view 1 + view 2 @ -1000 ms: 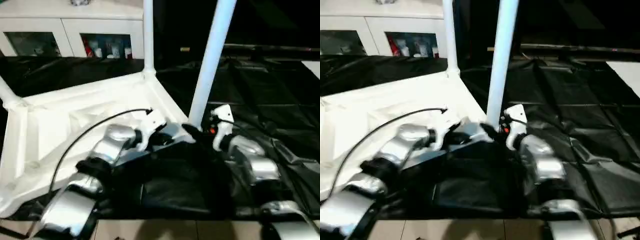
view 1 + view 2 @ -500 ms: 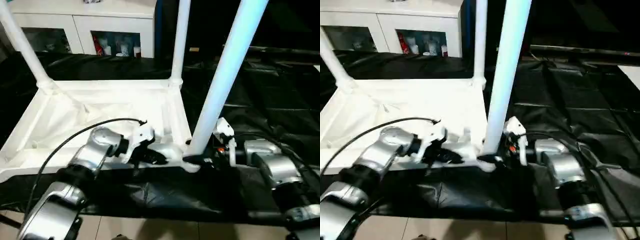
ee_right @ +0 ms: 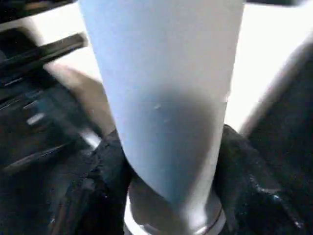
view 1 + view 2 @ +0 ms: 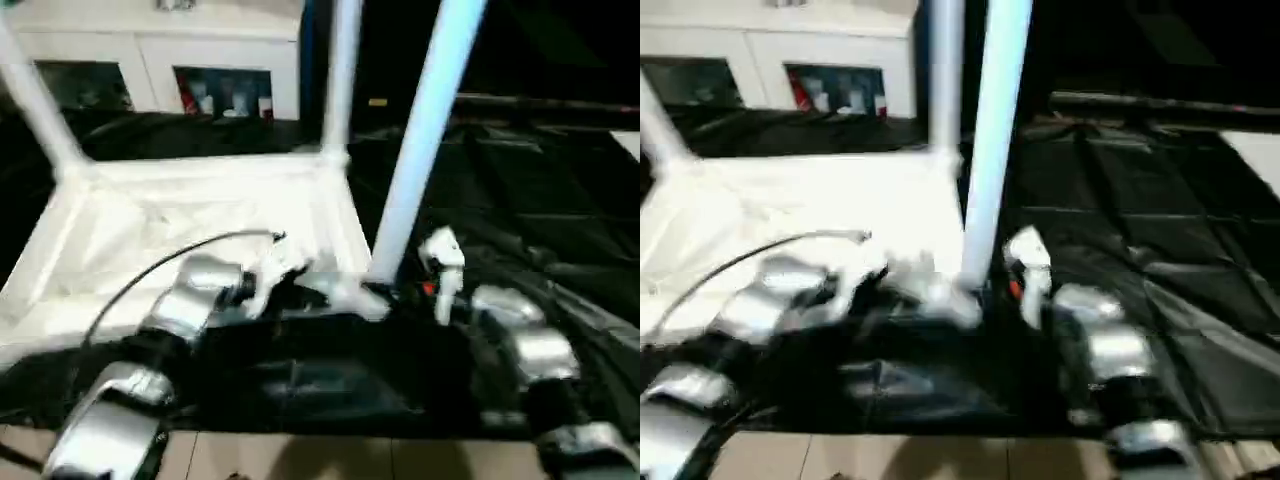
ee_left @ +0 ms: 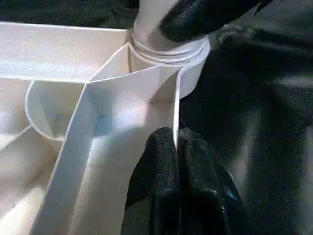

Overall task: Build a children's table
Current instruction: Rotate leg to tighten

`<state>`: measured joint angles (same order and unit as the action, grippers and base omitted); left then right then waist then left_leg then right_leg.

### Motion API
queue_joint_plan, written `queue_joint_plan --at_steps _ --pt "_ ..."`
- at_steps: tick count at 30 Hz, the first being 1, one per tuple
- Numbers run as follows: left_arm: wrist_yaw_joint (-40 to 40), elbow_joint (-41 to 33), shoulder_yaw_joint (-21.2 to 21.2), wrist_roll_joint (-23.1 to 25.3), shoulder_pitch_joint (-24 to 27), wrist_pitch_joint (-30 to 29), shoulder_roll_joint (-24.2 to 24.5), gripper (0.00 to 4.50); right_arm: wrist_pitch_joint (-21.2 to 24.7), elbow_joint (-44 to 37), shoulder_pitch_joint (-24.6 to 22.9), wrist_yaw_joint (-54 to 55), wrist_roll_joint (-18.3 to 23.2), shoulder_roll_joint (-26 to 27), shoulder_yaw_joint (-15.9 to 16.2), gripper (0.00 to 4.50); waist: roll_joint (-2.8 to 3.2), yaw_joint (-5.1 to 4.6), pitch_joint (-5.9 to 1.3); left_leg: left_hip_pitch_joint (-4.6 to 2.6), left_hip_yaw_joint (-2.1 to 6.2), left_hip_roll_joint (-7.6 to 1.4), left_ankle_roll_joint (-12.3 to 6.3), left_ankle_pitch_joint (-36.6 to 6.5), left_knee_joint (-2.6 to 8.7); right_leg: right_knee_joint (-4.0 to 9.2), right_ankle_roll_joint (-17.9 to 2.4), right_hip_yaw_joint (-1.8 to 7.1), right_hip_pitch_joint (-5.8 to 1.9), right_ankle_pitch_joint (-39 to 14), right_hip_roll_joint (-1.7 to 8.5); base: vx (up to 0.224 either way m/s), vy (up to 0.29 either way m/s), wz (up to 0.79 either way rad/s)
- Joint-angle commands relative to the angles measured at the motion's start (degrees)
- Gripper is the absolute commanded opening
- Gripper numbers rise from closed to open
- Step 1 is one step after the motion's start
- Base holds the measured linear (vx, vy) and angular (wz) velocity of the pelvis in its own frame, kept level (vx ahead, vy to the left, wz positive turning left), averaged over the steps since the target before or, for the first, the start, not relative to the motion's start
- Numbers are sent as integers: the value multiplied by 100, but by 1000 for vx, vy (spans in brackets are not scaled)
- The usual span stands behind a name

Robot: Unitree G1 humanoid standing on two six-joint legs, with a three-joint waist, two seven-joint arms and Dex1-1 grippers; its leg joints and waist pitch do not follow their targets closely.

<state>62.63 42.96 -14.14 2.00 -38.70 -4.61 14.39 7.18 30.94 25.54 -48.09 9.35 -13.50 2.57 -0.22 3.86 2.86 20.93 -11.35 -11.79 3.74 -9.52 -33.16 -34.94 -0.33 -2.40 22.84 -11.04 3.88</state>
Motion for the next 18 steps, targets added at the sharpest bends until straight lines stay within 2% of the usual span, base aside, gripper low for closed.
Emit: queue_joint_plan --at_steps 1,2,3,4,5,6,7,8,9,10,11,12,13,15,17,18 --pt "-899 178 118 -4 -270 -101 -409 0 172 487 -118 670 -259 436 293 206 -4 -31 -291 -111 110 -142 107 -1813 414 584 -881 216 -140 -2288 387 0 0 0" --pt "-1421 359 182 27 -413 -157 -652 0 156 646 -57 1247 -324 703 188 203 3 -62 -285 -114 126 -124 112 -1959 415 579 -902 204 -149 -2340 379 0 0 0" --pt "-1421 359 182 27 -413 -157 -652 0 156 646 -57 1247 -324 703 188 203 -10 -82 -285 -116 108 -112 118 -1986 411 596 -877 208 -138 -2383 370 0 0 0" --pt "-2037 575 240 51 -606 -211 -1015 0 123 869 61 1965 -408 1081 80 203 -11 -97 -293 -125 120 -107 124 -2021 409 610 -848 204 -134 -2478 380 0 0 0" --pt "-2037 575 240 51 -606 -211 -1015 0 123 869 61 1965 -408 1081 80 203 -9 -104 -296 -129 124 -108 138 -2023 407 607 -840 204 -128 -2492 385 0 0 0" --pt "-2181 639 244 42 -673 -207 -1184 0 102 953 123 2115 -473 1218 112 203 12 -87 -307 -120 137 -105 85 -1983 413 609 -833 195 -159 -2436 390 0 0 0" --pt "-2207 707 237 57 -724 -151 -1337 0 -1 1050 183 2158 -569 1323 196 203 -1 -87 -310 -104 127 -99 13 -1941 412 606 -859 200 -162 -2219 377 0 0 0" --pt "-2207 709 237 58 -726 -149 -1341 0 -5 1053 185 2160 -572 1326 198 203 -1 -87 -310 -104 127 -99 13 -1941 412 606 -859 200 -162 -2219 377 0 0 0" --pt "-2179 716 224 68 -729 -124 -1362 0 -51 1062 198 2123 -577 1337 212 203 -14 -96 -314 -85 121 -93 -37 -1911 409 600 -875 203 -171 -2105 377 0 0 0" --pt "-2039 733 166 103 -734 -25 -1423 0 -218 1094 247 1975 -559 1369 243 235 0 -92 -325 -81 121 -96 -77 -1877 404 590 -905 208 -178 -1993 385 0 0 0" --pt "-1893 712 128 109 -715 18 -1420 0 -286 1077 279 1788 -473 1357 228 235 8 -89 -329 -70 121 -96 -123 -1840 405 585 -930 207 -191 -1905 389 0 0 0" --pt "-1893 712 128 109 -715 18 -1420 0 -286 1077 279 1788 -473 1357 228 254 8 -89 -330 -67 119 -97 -137 -1817 405 579 -946 207 -194 -1857 387 0 0 0" --pt "-1674 663 81 86 -670 88 -1334 0 -238 968 283 1412 -296 1281 205 271 6 -90 -330 -63 115 -94 -171 -1813 404 577 -968 204 -201 -1825 383 0 0 0" --pt "-1442 637 45 71 -637 117 -1216 0 -182 849 268 1024 -223 1140 228 277 -2 -74 -343 -49 116 -94 -247 -1723 397 565 -995 203 -224 -1716 389 0 0 0" --pt "-982 552 -29 53 -552 204 -987 0 -144 610 207 363 -177 779 323 289 -9 -55 -350 -33 109 -104 -330 -1583 383 538 -1069 203 -249 -1462 390 0 0 0" --pt "-753 480 -63 30 -502 244 -891 0 -76 494 175 44 -108 611 358 313 -8 -49 -355 -30 110 -106 -351 -1521 383 525 -1095 201 -259 -1360 389 0 0 0"
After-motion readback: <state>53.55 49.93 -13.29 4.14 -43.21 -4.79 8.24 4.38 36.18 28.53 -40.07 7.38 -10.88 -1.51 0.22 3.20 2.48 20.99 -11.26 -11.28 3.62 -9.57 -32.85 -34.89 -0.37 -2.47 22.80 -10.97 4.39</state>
